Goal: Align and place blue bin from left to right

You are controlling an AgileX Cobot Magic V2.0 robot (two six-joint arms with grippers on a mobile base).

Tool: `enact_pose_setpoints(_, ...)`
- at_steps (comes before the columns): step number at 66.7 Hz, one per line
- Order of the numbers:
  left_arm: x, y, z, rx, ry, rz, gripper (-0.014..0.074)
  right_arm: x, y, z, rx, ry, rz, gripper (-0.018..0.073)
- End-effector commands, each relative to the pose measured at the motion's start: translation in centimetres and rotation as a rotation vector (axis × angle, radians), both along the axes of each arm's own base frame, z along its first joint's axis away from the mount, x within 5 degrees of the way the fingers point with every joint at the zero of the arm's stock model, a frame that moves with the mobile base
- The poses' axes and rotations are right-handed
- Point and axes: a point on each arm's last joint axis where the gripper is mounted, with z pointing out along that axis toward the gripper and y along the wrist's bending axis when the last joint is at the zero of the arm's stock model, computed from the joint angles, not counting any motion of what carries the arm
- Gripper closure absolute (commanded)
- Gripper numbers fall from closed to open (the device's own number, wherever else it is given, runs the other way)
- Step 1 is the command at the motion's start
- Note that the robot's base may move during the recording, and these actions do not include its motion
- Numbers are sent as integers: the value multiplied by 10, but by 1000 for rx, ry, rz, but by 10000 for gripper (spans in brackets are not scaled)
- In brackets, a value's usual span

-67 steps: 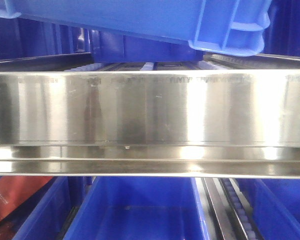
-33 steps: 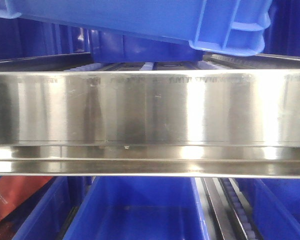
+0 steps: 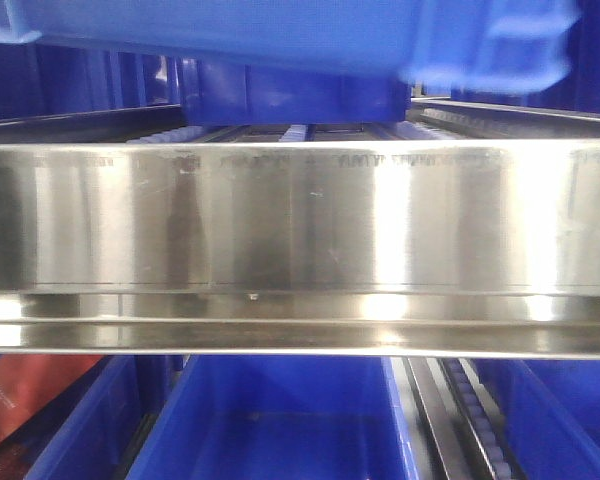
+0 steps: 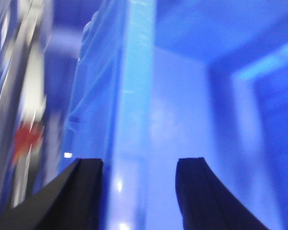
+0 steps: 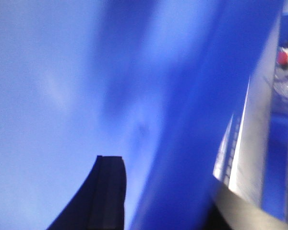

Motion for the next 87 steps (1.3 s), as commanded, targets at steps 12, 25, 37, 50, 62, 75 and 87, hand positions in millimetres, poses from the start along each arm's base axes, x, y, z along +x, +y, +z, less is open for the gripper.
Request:
enact_pose_setpoints(12,-6,19,14,-37,-35,30,708,24,2,11,73,-96,-9,629)
enact_pose_setpoints(25,15,21,-4,22,14,56,708,49,5,-13,49,-43,-18,629)
enact_pose_setpoints(37,37,15,-28,42,84,55,708,63,6,-30,22,3,-25,629)
enact_pose_setpoints(50,58,11,-52,59,148,55,708,72,3,-44,-35,47,-39,625)
enact_pose_setpoints(62,70,8,-68,112,183,26,705,81,5,-56,-44,84,-37,625)
enact_pose_setpoints(75,72,8,-72,155,179,-1,623,83,3,-61,-65,99,-41,379)
enact_pose_setpoints(87,73,8,-71,157,169,-1,291,83,2,-61,-87,100,-48,-18)
